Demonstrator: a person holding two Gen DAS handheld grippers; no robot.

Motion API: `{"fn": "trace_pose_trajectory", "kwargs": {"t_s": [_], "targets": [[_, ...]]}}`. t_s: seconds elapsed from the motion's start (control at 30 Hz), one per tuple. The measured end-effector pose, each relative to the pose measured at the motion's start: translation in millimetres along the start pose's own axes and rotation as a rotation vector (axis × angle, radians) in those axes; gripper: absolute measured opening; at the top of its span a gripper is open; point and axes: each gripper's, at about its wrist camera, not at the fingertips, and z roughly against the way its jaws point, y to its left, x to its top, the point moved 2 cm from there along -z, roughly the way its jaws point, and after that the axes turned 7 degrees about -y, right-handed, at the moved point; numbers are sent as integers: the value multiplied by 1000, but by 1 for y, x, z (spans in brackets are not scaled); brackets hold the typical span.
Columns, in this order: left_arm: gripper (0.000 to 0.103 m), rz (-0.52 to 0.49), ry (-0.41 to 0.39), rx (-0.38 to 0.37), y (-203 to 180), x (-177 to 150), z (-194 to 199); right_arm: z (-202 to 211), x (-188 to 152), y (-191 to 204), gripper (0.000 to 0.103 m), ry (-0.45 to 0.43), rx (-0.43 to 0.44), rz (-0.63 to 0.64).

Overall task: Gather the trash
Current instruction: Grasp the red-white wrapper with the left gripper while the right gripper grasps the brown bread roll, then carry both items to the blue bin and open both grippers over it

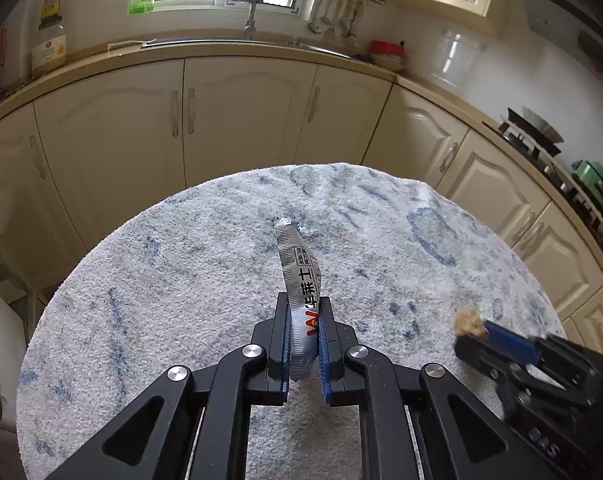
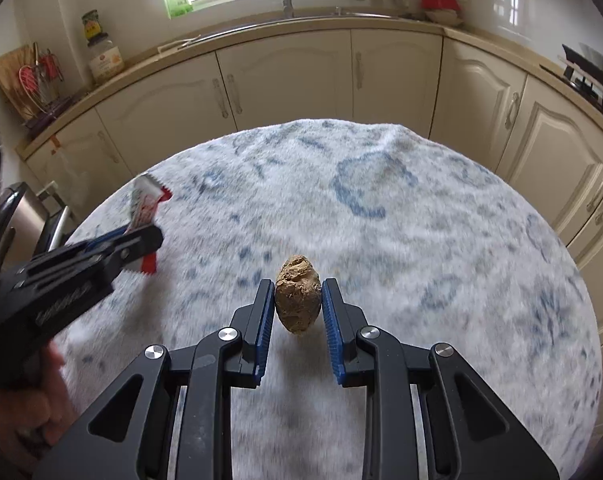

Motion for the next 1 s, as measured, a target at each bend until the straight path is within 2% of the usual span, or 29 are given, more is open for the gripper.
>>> {"fn": "trace_pose_trajectory", "kwargs": {"t_s": [0.23, 0.7, 0.87, 1.0], "targets": [[7, -29, -22, -72, -35, -12, 36, 59, -31, -31, 24, -40, -32, -62], [7, -160, -87, -270, -156, -49, 137, 212, -68, -97, 24, -260, -87, -189], [7, -234, -98, -368, -216, -60, 161, 269, -89, -136, 24, -330, -174, -242], [7, -289, -76, -449, -262, -71, 168, 304, -108, -168, 24, -361, -251, -291]]}}
